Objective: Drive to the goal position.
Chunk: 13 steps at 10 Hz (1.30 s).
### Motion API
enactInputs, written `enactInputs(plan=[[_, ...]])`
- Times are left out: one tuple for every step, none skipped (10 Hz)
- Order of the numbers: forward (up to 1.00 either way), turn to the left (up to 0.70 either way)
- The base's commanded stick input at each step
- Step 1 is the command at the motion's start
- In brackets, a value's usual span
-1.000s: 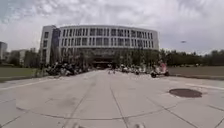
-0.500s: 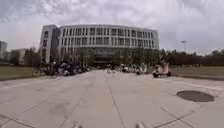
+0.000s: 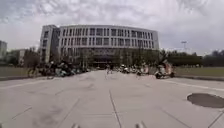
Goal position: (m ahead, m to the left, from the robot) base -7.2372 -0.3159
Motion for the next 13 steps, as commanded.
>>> enactInputs(plan=[[0.70,0.00],[0.70,0.00],[0.70,0.00],[0.70,0.00],[0.70,0.00],[0.70,0.00],[0.70,0.00],[0.70,0.00],[0.70,0.00],[0.70,0.00],[0.70,0.00],[0.70,0.00],[0.70,0.00]])
